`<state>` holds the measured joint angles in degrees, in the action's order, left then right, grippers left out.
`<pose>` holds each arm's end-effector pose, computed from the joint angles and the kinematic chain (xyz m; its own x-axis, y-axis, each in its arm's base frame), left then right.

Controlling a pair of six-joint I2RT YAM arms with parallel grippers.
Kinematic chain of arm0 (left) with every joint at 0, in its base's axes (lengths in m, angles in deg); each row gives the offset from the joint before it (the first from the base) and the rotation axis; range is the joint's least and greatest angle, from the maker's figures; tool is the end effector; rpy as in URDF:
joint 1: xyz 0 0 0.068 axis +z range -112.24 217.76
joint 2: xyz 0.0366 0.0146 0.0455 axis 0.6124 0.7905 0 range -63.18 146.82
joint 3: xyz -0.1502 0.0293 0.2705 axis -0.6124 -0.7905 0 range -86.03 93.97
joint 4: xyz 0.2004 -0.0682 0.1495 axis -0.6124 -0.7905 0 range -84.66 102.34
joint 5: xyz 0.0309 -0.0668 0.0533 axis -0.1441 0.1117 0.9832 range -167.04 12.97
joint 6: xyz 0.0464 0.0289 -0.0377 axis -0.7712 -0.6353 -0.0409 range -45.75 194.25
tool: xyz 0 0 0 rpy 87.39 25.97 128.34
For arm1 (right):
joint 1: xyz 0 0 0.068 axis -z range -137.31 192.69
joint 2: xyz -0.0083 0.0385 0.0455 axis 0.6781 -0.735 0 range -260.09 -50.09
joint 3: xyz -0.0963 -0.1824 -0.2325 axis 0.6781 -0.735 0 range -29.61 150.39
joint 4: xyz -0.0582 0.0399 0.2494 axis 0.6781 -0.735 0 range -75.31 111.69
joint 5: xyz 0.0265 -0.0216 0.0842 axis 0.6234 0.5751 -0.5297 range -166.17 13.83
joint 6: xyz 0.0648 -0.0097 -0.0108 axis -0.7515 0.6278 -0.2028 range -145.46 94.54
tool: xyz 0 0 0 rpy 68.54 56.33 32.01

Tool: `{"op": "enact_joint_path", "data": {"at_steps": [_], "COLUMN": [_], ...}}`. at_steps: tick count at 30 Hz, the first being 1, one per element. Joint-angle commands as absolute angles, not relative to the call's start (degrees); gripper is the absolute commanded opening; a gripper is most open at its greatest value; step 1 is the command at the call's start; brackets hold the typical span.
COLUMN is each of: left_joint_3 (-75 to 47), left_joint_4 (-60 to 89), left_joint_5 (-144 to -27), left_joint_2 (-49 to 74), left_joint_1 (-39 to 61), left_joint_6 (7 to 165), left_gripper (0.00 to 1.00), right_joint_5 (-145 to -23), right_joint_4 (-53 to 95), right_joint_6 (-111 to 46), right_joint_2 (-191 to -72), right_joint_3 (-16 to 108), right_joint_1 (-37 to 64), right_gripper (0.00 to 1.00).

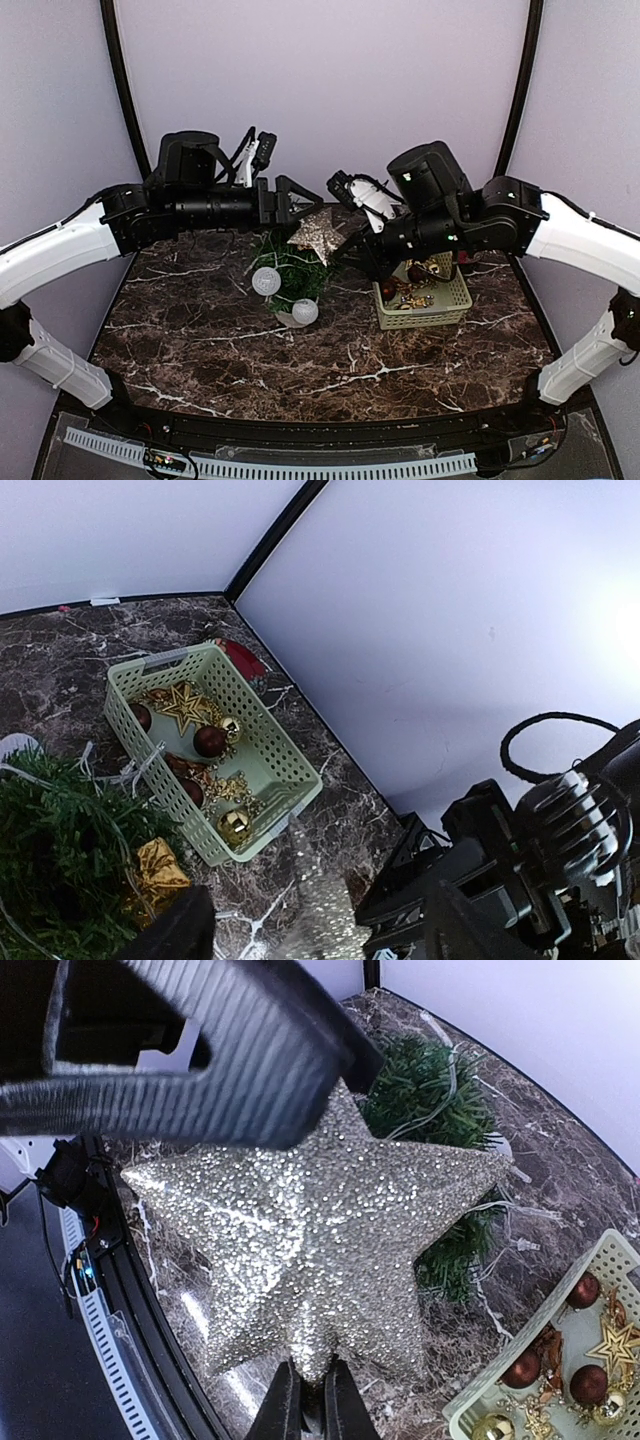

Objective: Decorate the small christmas tree

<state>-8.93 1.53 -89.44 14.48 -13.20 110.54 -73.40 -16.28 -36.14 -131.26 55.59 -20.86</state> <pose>0.1936 -0.2566 0.4425 -0.6276 -0.1438 -0.7651 0.6448 0.4546 -0.6144 0.1430 0.2820 0.4193 -0.4068 -0.4020 -0.8203 -0.8152 0.5650 0.1274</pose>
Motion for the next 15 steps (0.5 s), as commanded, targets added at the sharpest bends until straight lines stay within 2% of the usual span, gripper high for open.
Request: {"op": "enact_joint_path", "data": {"at_steps": [1, 2, 8, 12, 15], "left_joint_3": [-8.67, -9.27, -11.27, -11.49, -11.99], "left_joint_4": [2.17, 2.55, 2.66, 1.98, 1.70], "left_joint_5": [-87.67, -87.49, -87.31, -87.19, -86.63], "left_joint_2": [12.87, 12.64, 11.14, 11.33, 11.42], "left_joint_1": [-13.39, -13.34, -13.32, -13.35, -13.39], "left_joint_6": [112.33, 112.49, 114.10, 114.51, 114.71], "left_gripper": [0.67, 0.61, 0.43, 0.39, 0.43], "right_joint_5": [-70.28, -70.01, -68.92, -68.71, -68.69], "right_joint_4": [-17.65, -17.53, -17.29, -17.67, -17.66], "right_joint_6": [-33.99, -33.90, -33.37, -33.28, -33.30], "right_joint_2": [-132.82, -132.96, -133.19, -133.50, -133.29], "right_joint_3": [58.21, 58.41, 59.01, 59.41, 59.46], "right_joint_1": [-21.99, -22.03, -22.07, -22.13, -22.28], "right_gripper": [0.00, 0.00, 0.00, 0.00, 0.00]}}
